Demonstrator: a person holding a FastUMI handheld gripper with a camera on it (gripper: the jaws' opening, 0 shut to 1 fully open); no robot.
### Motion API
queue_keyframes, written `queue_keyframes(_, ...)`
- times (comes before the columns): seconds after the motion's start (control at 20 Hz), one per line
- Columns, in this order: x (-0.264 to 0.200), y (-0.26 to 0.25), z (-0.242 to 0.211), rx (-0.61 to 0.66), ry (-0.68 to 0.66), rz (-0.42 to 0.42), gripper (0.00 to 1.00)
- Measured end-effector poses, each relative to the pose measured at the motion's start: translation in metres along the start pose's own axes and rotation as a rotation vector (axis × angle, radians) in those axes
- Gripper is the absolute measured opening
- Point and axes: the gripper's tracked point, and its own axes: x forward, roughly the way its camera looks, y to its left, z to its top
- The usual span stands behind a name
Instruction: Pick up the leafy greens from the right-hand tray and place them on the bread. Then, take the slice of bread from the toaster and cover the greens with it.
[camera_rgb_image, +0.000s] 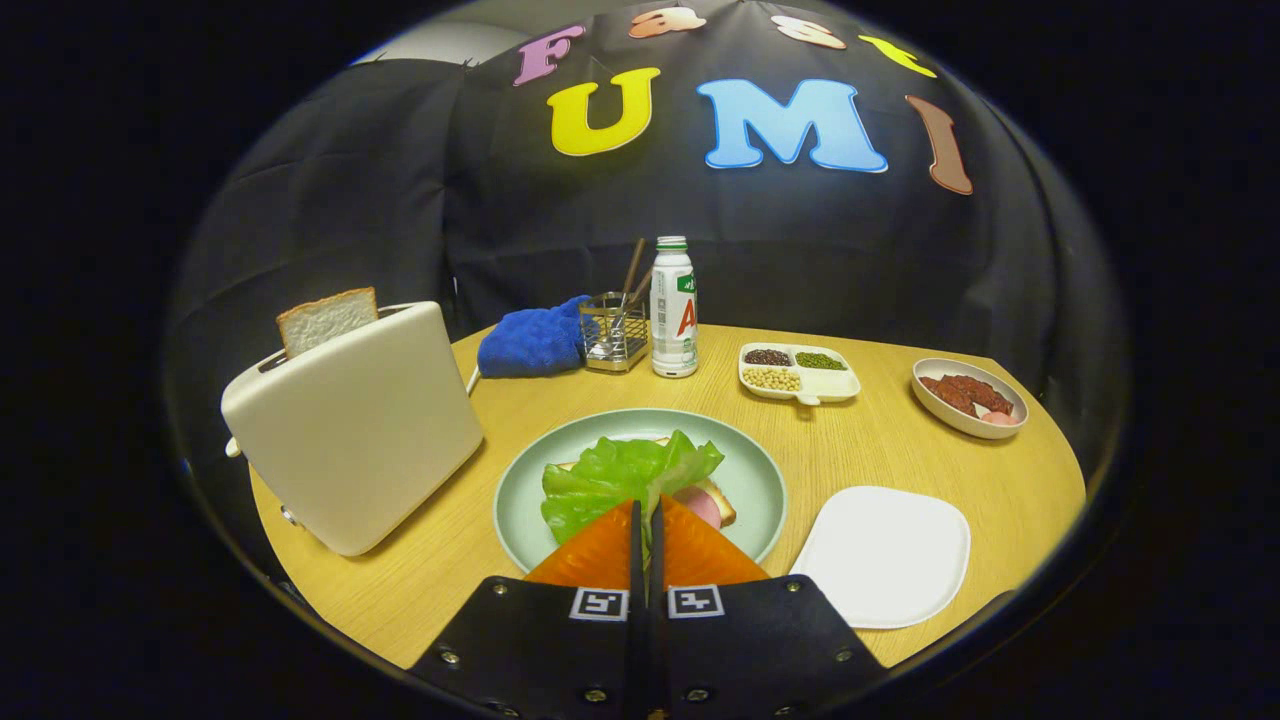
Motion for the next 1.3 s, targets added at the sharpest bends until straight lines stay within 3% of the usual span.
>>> queue_keyframes(0.1,0.0,-0.007,-0.002,-0.025,0.01,-0.031,0.04)
queue_keyframes(0.2,-0.001,-0.014,-0.003,-0.044,0.014,-0.062,0.15)
queue_keyframes(0.35,-0.006,-0.03,-0.002,-0.056,0.0,-0.124,0.49)
queue_keyframes(0.5,-0.013,-0.048,0.002,-0.04,-0.034,-0.186,0.53)
queue_keyframes(0.55,-0.016,-0.047,0.006,-0.025,-0.053,-0.182,0.59)
queue_keyframes(0.75,-0.039,-0.032,0.034,0.027,-0.183,-0.173,0.59)
queue_keyframes(0.95,-0.062,-0.014,0.059,0.046,-0.256,-0.257,0.59)
queue_keyframes(1.1,-0.073,0.018,0.073,0.081,-0.275,-0.229,0.59)
queue_keyframes(1.3,-0.087,0.068,0.1,0.024,-0.336,-0.174,0.59)
